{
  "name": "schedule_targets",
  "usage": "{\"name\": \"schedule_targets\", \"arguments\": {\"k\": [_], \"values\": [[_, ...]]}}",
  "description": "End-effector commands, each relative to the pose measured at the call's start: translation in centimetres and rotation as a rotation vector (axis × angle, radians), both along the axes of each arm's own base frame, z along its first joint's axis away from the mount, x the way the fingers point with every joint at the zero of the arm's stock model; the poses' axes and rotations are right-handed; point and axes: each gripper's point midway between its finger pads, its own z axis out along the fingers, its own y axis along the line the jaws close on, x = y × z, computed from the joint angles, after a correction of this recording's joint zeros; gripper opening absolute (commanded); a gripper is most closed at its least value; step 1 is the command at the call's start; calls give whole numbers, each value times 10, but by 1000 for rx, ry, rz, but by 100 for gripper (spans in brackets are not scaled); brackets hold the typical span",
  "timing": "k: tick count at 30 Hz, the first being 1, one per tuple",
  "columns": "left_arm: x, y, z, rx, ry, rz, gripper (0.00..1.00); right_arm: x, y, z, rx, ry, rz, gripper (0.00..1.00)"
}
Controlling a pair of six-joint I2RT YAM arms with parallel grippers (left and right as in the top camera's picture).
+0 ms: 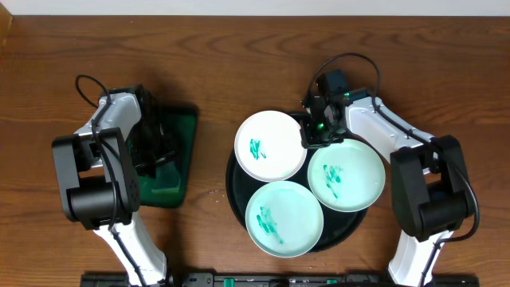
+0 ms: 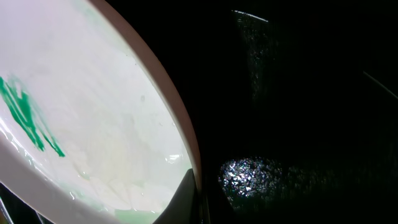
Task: Clean dirty plates on tray and stack at the side
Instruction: 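Grasp the sponge in the basin with the left gripper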
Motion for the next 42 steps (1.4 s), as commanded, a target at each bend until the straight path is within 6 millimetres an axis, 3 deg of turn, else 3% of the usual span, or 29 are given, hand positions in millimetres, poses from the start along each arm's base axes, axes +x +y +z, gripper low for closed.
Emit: {"name": "schedule_targets", "arguments": {"k": [1,7,10,18,22,33,42], "values": [[5,3,12,12,-28,-1,66,-3,1,-3,-4,3,18,1],[11,4,41,27,-119,0,66,-2,1,-3,-2,0,17,1],[11,4,46,28,-129,-1,66,-2,1,-3,-2,-1,18,1],[11,4,45,28,-127,1,66,-2,1,-3,-2,0,17,1],[12,4,42,31,-133,7,61,-2,1,-3,-2,0,18,1],[9,4,17,25,-89,10,54,-2,1,-3,-2,0,17,1],[15,5,14,28,-109,10,54,-3,0,-3,-4,4,17,1]]}}
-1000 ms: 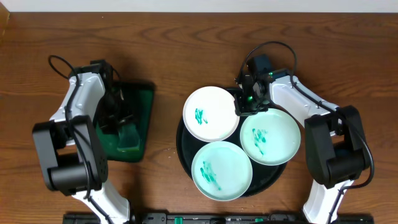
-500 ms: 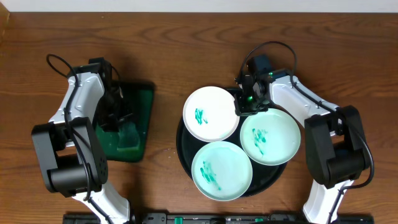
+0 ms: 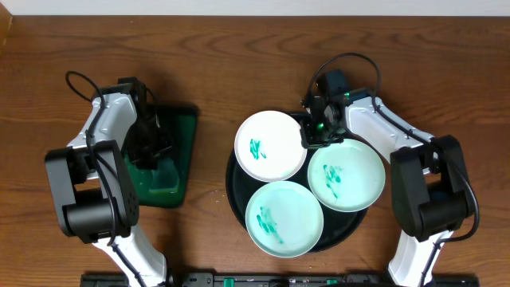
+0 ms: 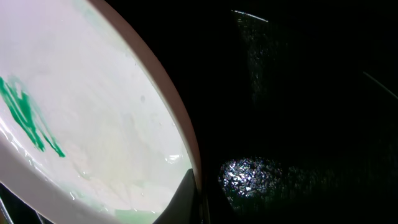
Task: Clean dirty plates on tray and stack at the side
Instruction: 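Grasp the sponge in the basin with the left gripper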
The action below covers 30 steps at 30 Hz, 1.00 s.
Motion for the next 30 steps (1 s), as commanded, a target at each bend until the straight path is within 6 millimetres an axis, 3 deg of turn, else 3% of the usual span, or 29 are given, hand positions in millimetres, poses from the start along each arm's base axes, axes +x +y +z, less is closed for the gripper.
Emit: {"name": "schedule_targets", "arguments": {"k": [1,6,9,11,12,15,16,17,19,24,27,29,30], "values": [[-3,1,-8,4,16,10,53,-3,0,-3,-4,4,17,1],[-2,1,-10,5,14,10,38,-4,0,-3,-5,8,18,1],[0,2,-10,5,9,10,34,-4,0,-3,-6,11,17,1],[1,2,-10,6,4,10,15,-4,0,-3,-6,11,18,1],[1,2,-10,6,3,10,11,-4,0,-3,-6,12,17,1],[1,2,-11,7,2,9,11,-5,-1,-3,-7,15,18,1],[1,2,-11,6,2,9,17,-5,-1,-3,-8,16,18,1],[1,2,-10,6,4,10,38,-6,-1,-3,-8,18,18,1],[-1,1,-10,4,13,10,51,-6,-1,-3,-9,19,18,1],[-6,1,-9,1,31,10,65,-6,-1,-3,-9,19,17,1],[-6,1,-9,1,32,10,85,-6,-1,-3,-9,19,18,1],[-7,0,-9,0,38,10,87,-6,-1,-3,-9,19,17,1],[-8,0,-9,0,39,10,82,-6,-1,-3,-9,19,17,1]]}}
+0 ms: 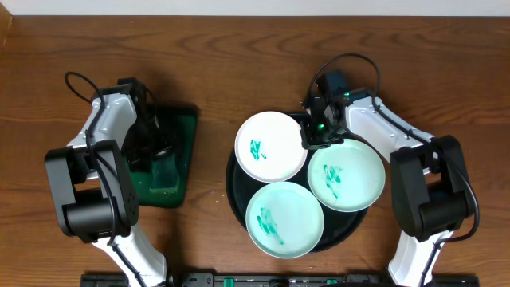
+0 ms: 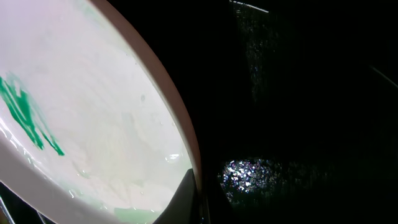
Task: Clean dirty plates on tray and stack at the side
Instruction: 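Grasp the sponge in the basin with the left gripper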
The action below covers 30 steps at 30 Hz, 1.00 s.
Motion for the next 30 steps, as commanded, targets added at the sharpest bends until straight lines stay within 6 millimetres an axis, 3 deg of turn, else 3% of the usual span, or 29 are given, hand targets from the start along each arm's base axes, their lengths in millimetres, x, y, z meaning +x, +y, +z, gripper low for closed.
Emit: {"name": "schedule_targets", "arguments": {"k": [1,3,6,15,20,23,25,30], "values": [[-7,-1,-7,-7,36,-10,79,-3,0,-3,-5,7,18,1],[-7,-1,-7,-7,35,-10,75,-4,0,-3,-5,8,18,1],[-7,-1,-7,-6,35,-10,50,-4,0,-3,-6,12,18,1],[-7,-1,-7,-6,35,-11,47,-6,-1,-3,-8,16,20,1],[-7,-1,-7,-7,35,-11,25,-6,-1,-3,-8,16,20,1],[-7,-1,-7,-6,36,-11,19,-7,-1,-3,-10,22,20,1],[-7,-1,-7,-6,36,-11,8,-8,-2,-3,-11,26,20,1],[-5,-1,-5,-5,27,-10,7,-10,-2,-4,-14,32,20,1]]}}
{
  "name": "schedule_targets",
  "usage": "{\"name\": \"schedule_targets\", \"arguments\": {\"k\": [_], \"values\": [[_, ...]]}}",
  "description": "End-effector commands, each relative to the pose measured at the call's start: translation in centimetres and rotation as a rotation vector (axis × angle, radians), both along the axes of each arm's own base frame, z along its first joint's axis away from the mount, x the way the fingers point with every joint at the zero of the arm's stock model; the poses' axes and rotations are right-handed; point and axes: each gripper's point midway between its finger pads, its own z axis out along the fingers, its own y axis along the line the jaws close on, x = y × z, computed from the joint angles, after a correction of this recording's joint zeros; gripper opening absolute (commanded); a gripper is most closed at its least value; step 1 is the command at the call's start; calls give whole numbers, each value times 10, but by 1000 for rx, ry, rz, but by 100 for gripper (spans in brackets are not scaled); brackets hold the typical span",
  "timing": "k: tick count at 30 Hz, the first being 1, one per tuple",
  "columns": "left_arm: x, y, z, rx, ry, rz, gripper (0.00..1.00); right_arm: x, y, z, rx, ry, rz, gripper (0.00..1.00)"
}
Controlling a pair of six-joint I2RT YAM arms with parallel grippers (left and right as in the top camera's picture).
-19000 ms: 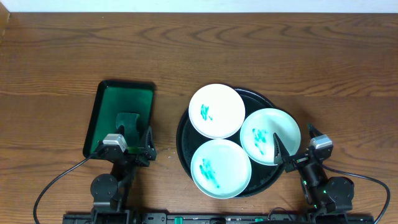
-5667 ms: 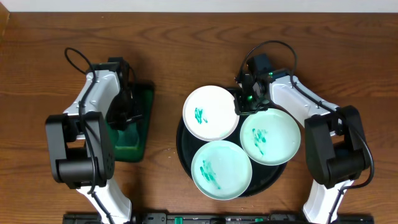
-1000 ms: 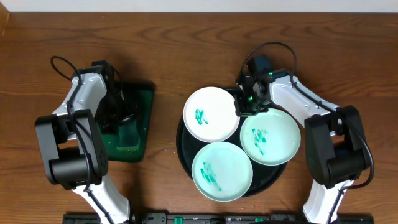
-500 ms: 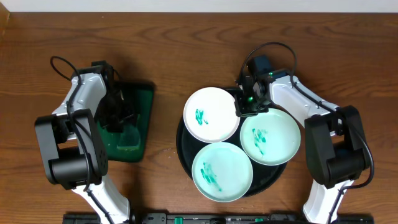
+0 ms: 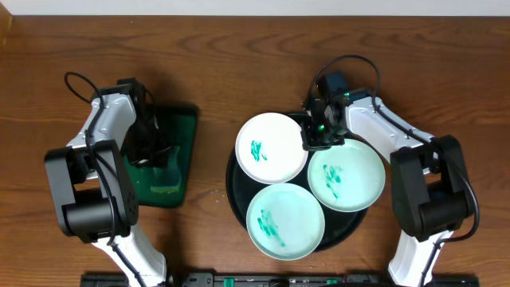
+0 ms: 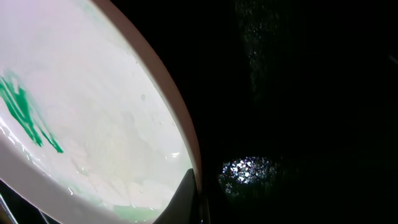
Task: Clean dirty plates on tray and stack at the side
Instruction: 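Grasp the sponge in the basin with the left gripper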
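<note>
Three dirty plates lie on a round black tray [image 5: 236, 191]. A white plate [image 5: 275, 135] with a green smear sits at its upper left. Two pale green plates, one at the right [image 5: 355, 187] and one at the front [image 5: 291, 231], are smeared too. My right gripper [image 5: 316, 135] is at the white plate's right rim. In the right wrist view one dark finger [image 6: 184, 198] lies over the white plate's rim [image 6: 177, 118], shut on it. My left gripper [image 5: 157, 151] is over a dark green mat [image 5: 185, 131]; its jaws are hidden.
A lighter green pad [image 5: 163, 190] lies at the near end of the mat. Bare wooden table [image 5: 215, 64] surrounds the tray and the mat. Each arm's base stands at the table's near edge.
In the right wrist view the tray's glints have shifted a little and the white plate sits slightly lower. The finger stays on its rim. The left arm has not moved.
At first my left arm was bent over the mat's right side, and my right gripper was on the white plate's rim. By 2.0 s ago the left arm had shifted left and back. It has stayed there, and the right grip has held.
</note>
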Motion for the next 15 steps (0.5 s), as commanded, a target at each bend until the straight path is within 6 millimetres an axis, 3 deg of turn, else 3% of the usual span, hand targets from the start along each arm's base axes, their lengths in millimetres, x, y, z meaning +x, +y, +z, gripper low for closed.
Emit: {"name": "schedule_targets", "arguments": {"k": [1,4,5,6,9,11,15], "values": [[-3,-2,-3,-11,13,-5,7,-4,0,-3,-5,9,20,1],[-2,-2,5,-8,-6,-5,7,-4,0,-3,-5,9,20,1],[-3,-2,7,-8,-5,-6,17,-4,0,-3,-5,9,20,1],[-5,-3,9,-9,2,-6,38,-4,0,-3,-5,9,20,1],[-10,-3,7,-14,19,-18,63,-4,0,-3,-5,8,20,1],[-11,-3,5,-16,26,-18,70,-4,0,-3,-5,9,20,1],[-10,-3,1,-17,29,-20,66,-4,0,-3,-5,10,20,1]]}}
